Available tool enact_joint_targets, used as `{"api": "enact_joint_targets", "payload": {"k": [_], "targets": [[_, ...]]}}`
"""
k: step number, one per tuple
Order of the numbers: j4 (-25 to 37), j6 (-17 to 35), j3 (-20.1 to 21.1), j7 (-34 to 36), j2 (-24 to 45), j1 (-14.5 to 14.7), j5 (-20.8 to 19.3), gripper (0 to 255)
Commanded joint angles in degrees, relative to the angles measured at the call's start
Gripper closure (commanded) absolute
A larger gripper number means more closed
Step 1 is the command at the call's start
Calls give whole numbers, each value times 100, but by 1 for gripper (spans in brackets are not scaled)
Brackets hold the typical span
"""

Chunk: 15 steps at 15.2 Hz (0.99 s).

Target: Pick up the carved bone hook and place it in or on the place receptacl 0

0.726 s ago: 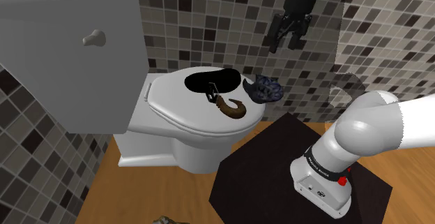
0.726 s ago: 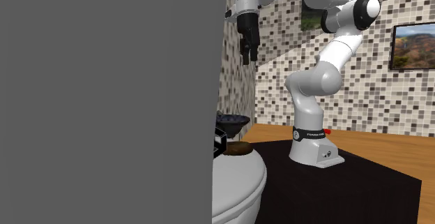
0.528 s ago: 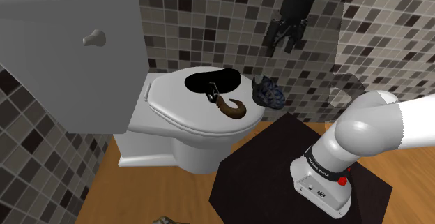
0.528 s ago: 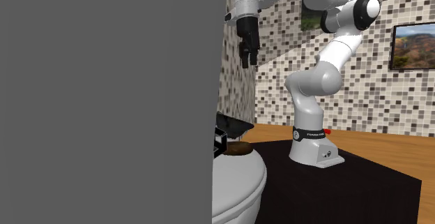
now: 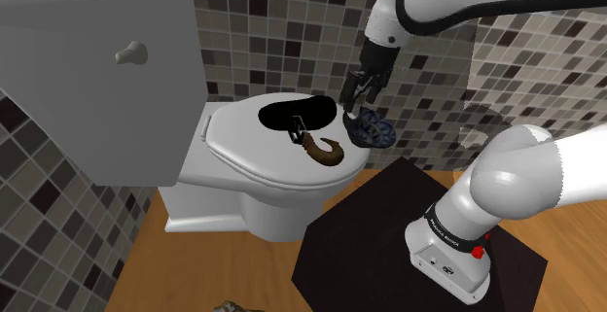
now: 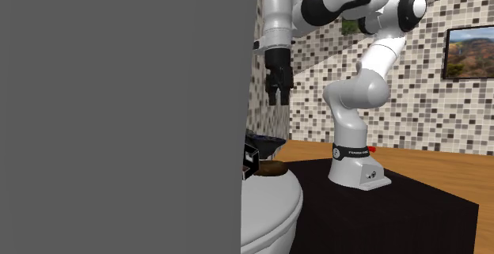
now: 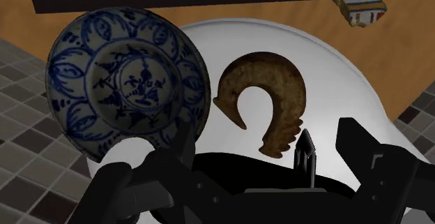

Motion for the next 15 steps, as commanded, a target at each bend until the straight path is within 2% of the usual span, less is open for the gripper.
{"api": "enact_joint_targets", "payload": {"k": [1, 10, 15], "targets": [[-247, 592, 65, -99, 241, 91, 75, 0], [-746, 3200, 347, -567, 1971, 510, 420, 0], [-803, 3815, 396, -622, 2500, 557, 483, 0]]}}
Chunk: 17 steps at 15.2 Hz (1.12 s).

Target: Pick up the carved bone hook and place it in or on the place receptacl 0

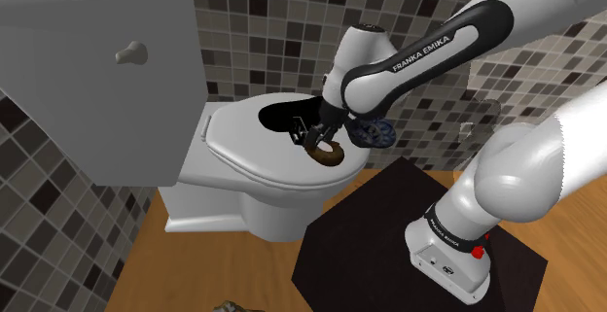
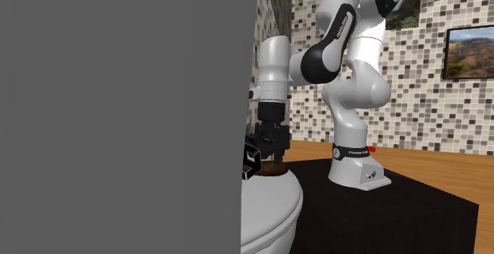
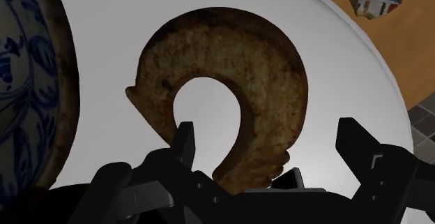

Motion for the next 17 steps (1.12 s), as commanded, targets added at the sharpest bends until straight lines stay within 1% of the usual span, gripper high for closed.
{"api": "enact_joint_targets", "payload": {"k": [1, 4, 11, 12, 17], "targets": [[-25, 244, 24, -3, 209, 17, 24, 0], [-42, 521, 41, -16, 468, 29, 47, 0], [-42, 519, 41, -16, 467, 29, 47, 0], [-42, 519, 41, -16, 467, 29, 47, 255], [-44, 521, 40, -18, 467, 28, 48, 255]]}}
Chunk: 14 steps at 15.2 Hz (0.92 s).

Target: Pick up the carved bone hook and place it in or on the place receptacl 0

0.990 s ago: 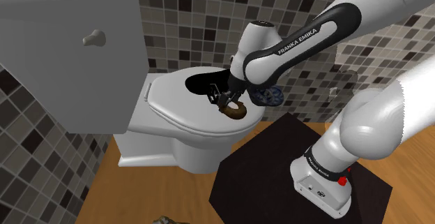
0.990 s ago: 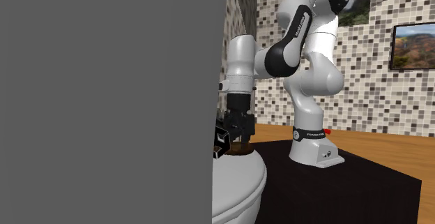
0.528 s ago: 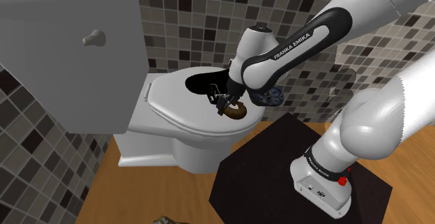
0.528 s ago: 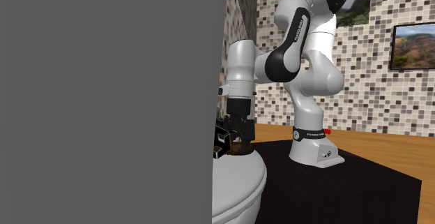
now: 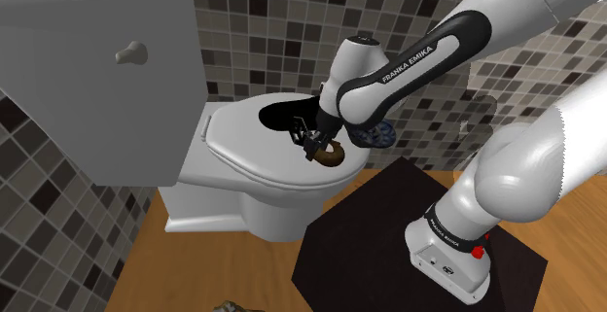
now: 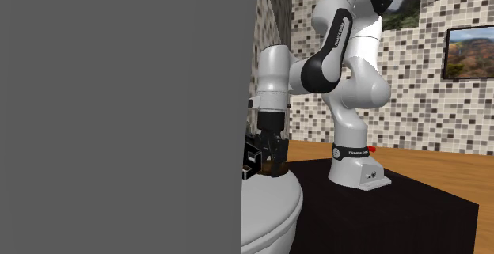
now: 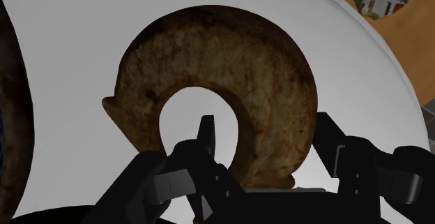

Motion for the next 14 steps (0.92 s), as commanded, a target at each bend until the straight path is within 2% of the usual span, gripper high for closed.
{"api": "enact_joint_targets", "payload": {"k": [1, 4, 14], "targets": [[-2, -1, -2, 0, 0, -2, 0, 255], [0, 1, 0, 2, 3, -1, -1, 255], [218, -1059, -38, 105, -841, -38, -103, 255]]}}
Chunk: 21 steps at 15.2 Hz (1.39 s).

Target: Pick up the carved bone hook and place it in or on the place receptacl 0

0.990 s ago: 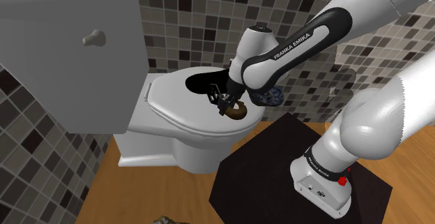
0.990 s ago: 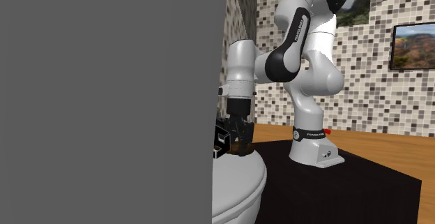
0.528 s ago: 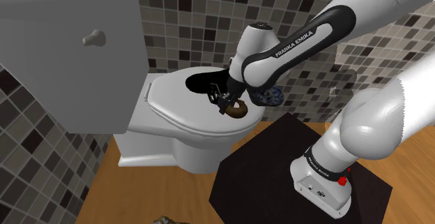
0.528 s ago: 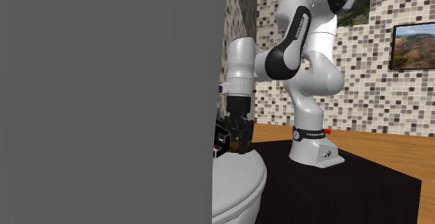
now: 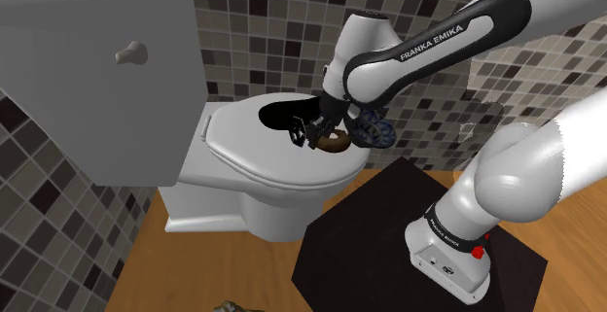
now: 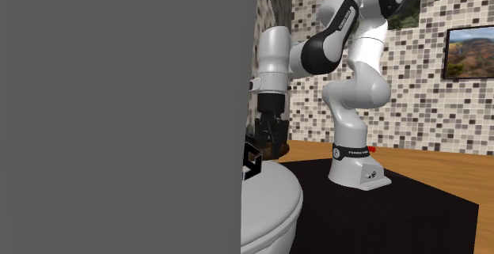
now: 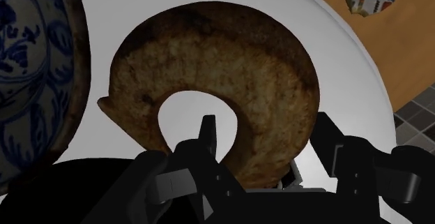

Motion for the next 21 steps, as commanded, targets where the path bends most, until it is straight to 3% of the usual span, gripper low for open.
{"api": "enact_joint_targets", "payload": {"k": [1, 21], "targets": [[49, -192, -8, 18, -141, -5, -16, 255], [915, -2037, -124, 160, -1125, -65, -188, 255]]}}
